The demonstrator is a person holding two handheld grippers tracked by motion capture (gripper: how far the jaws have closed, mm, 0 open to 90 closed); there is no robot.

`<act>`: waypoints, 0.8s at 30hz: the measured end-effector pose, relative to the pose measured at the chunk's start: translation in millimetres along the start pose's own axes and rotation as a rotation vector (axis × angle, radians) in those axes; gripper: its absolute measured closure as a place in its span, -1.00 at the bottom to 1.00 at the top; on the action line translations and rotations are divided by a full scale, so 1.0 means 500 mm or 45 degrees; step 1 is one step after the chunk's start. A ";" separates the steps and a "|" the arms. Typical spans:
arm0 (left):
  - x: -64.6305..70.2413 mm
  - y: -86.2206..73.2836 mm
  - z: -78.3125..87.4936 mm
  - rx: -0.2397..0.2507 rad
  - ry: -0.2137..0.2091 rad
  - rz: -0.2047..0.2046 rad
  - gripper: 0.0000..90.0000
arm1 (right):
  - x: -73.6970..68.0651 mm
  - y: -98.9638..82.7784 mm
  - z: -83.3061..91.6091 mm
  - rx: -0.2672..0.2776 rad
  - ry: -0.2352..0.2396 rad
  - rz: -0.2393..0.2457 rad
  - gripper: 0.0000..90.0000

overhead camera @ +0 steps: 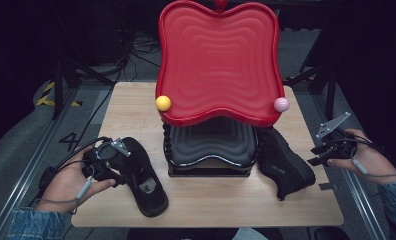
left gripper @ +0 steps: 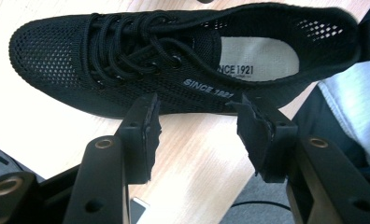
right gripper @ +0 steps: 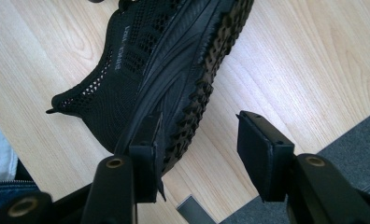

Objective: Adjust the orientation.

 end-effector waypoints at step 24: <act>0.101 0.069 -0.001 -0.014 -0.118 0.012 0.04 | 0.004 -0.019 -0.011 0.056 0.036 -0.053 0.10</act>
Point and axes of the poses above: each handheld gripper's, and its own axes: z roughly backward along the jaws, y roughly out of its top, x roughly to its right, the point moved 3 cm from there along -z, roughly forward along the jaws, and after that the axes turned 14 degrees about y, right-handed, at the moved point
